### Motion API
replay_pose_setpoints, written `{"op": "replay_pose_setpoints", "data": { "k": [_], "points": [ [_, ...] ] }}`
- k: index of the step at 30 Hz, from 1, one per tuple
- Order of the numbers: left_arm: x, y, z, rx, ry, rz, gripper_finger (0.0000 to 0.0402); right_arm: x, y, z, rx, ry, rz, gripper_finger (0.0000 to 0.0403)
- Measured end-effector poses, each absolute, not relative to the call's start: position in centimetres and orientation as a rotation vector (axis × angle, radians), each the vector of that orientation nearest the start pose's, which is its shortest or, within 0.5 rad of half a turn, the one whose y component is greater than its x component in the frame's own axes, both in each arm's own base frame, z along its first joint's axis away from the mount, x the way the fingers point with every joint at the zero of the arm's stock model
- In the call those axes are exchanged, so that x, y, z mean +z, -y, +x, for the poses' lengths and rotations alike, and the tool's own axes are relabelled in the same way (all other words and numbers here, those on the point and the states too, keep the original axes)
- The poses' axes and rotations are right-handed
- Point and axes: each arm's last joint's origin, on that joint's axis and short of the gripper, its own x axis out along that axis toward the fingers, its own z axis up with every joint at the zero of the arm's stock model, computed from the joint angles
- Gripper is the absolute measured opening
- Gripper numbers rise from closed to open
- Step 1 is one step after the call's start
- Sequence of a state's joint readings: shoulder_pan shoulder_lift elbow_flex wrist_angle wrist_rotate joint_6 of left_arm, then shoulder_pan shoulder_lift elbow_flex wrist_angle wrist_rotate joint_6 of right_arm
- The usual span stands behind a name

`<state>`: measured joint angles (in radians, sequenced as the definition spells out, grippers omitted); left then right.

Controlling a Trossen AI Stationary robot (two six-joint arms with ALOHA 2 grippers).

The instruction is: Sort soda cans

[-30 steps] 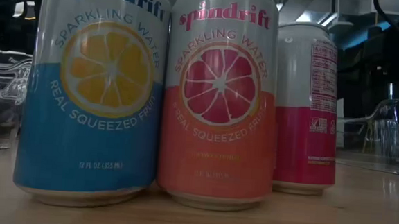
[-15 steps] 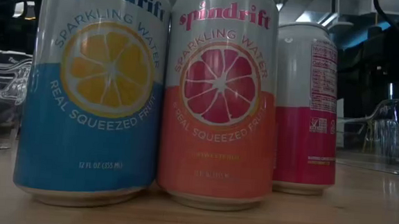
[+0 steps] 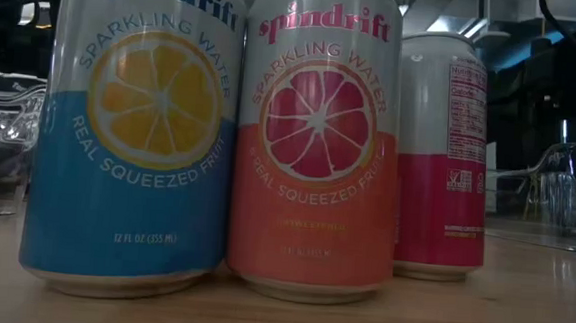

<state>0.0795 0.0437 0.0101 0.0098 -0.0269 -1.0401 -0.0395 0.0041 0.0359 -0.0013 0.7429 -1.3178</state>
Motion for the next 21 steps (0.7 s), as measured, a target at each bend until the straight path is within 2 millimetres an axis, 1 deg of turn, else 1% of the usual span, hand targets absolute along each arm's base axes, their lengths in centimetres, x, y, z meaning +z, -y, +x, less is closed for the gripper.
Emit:
{"op": "replay_pose_setpoints", "data": {
  "k": [9,13,15,18,21],
  "points": [
    [16.45,-0.87,9.94,0.11,0.034,-1.039,0.004,17.5,2.31,8.72,-0.682,-0.489,-1.235,0.0033],
    [16.5,-1.13,9.92,0.159,0.067,-0.992,0.004,17.5,2.31,8.72,-0.682,-0.489,-1.235,0.0033],
    [16.51,-1.16,9.91,0.163,0.064,-0.935,0.004,17.5,2.3,8.72,-0.682,-0.489,-1.235,0.0033],
    [16.51,-1.16,9.91,0.166,0.051,-0.778,0.004,17.57,2.3,8.72,-0.685,-0.475,-1.224,0.0033],
    [16.51,-1.16,9.91,0.168,0.038,-0.626,0.004,17.66,2.22,8.81,-0.671,-0.426,-1.197,0.0033]
  ]
}}
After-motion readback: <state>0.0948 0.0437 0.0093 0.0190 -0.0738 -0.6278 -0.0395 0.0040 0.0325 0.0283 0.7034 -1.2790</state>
